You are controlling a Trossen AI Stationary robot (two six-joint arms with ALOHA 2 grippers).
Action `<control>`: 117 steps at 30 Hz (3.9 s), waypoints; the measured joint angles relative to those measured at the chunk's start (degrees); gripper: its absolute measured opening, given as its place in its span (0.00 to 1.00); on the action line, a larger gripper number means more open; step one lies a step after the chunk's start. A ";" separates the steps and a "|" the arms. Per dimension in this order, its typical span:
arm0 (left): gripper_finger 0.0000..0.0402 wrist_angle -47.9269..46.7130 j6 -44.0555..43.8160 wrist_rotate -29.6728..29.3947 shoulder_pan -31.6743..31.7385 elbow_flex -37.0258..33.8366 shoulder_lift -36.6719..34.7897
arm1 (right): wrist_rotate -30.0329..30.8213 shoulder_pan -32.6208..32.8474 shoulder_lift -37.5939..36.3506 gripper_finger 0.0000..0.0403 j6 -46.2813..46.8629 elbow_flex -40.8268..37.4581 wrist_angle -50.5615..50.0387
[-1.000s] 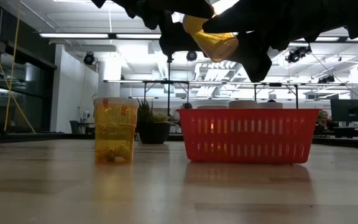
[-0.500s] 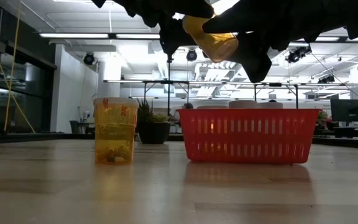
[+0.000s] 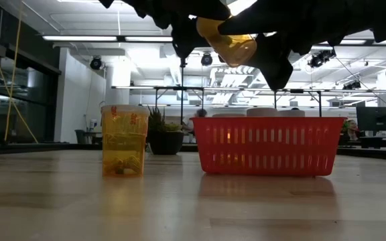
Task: Pick and place pill bottles into a basket
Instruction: Put the orange pill bottle into the red bin
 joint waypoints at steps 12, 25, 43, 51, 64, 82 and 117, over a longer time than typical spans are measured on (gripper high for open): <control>0.59 0.20 4.33 -0.33 0.00 0.95 0.04 | -2.38 -1.03 -0.17 0.50 3.07 0.15 -1.33; 0.59 1.31 4.30 -3.10 0.07 1.36 -0.07 | -16.74 -5.66 -0.02 0.65 12.13 0.07 -10.79; 0.60 -2.38 5.65 -4.97 0.07 4.50 -1.47 | -19.50 -6.30 -2.01 0.65 11.71 0.04 -12.47; 0.59 -11.18 5.80 -5.75 0.02 10.98 -2.01 | -14.28 -6.30 -8.94 0.65 9.74 0.02 -23.28; 0.60 -16.82 5.57 -5.15 0.00 13.66 -2.01 | 0.58 -9.12 -23.88 0.65 9.07 0.03 -43.80; 0.59 -22.27 -1.02 -4.70 -0.43 13.47 3.25 | 8.18 -13.33 -28.41 0.65 10.23 -0.02 -52.10; 0.62 -21.59 -0.97 -9.49 -3.39 13.57 12.00 | 6.39 -15.73 -28.46 0.65 9.73 0.02 -56.94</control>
